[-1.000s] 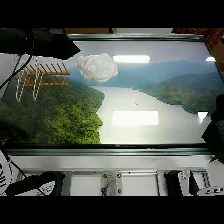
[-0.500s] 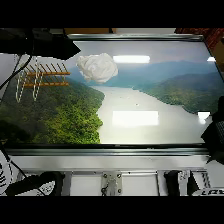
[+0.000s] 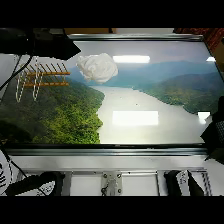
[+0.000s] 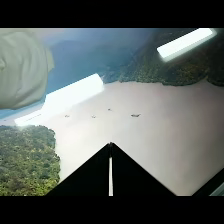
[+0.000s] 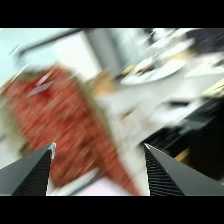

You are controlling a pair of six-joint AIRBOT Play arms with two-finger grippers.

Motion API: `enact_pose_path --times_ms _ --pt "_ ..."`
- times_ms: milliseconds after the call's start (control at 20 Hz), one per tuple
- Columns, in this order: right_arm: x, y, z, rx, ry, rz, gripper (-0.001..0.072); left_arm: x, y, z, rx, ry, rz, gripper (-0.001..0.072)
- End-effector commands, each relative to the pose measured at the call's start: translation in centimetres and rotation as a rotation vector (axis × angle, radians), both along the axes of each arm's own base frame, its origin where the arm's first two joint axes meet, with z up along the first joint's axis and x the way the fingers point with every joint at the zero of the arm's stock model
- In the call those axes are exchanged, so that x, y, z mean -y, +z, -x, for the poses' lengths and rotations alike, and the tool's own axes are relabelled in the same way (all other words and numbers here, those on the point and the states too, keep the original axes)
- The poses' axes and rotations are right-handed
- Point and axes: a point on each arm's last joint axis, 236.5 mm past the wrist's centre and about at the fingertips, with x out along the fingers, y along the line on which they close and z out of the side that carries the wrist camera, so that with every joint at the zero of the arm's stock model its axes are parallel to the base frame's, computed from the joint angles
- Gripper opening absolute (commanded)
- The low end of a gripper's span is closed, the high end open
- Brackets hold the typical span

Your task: Fold the clothes and pants, and hang the long-sleeved shirts on hangers.

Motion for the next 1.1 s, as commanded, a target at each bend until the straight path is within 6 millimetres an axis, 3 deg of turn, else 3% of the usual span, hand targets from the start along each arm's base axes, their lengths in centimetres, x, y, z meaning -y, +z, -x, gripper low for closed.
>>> enact_pose_path --times_ms 0,150,300,400,550,650,750,800,900,950,1050 --pt "-15.6 -4.2 -7.3 -0.139 0.717 0.136 0.0605 0.0 -2.0 0.0 -0.040 0.009 -0.003 0.0014" --pt "-26.9 -9.8 -9.4 -0.293 1.110 0.215 0.0577 -0.3 -4.9 0.4 -0.085 0.035 0.001 0.0014" --pt "-36.7 -17.1 -9.3 -0.528 1.339 0.371 0.0577 -0.7 -7.6 1.4 -0.127 0.055 0.000 0.0014" --pt "-42.2 -22.1 -8.1 -0.671 1.457 0.446 0.0578 -0.9 -9.3 2.0 -0.155 0.066 -0.001 0.0014" --pt "-48.6 -28.9 -5.5 -0.838 1.631 0.458 0.0577 -1.2 -11.0 2.5 -0.176 0.082 0.000 0.0014" --pt "-51.2 -31.8 -4.3 -0.904 1.709 0.461 0.0577 -1.3 -11.6 2.8 -0.189 0.083 -0.003 0.0014" --pt "-52.7 -33.5 -3.7 -0.941 1.751 0.463 0.0573 -1.3 -11.6 2.8 -0.191 0.082 -0.004 0.0014" --pt "-53.0 -33.9 -3.6 -0.951 1.761 0.459 0.0501 -1.3 -11.6 2.8 -0.191 0.082 -0.005 0.0014" --pt "-53.0 -34.2 -3.5 -0.963 1.770 0.451 0.0072 -1.3 -11.6 2.8 -0.190 0.083 -0.004 0.0014" --pt "-53.0 -34.1 -3.5 -0.962 1.770 0.450 0.0014 -1.3 -11.6 2.8 -0.190 0.083 -0.004 0.0014" --pt "-53.0 -34.1 -3.5 -0.961 1.770 0.450 0.0014 -1.3 -11.6 2.8 -0.190 0.083 -0.004 0.0014"
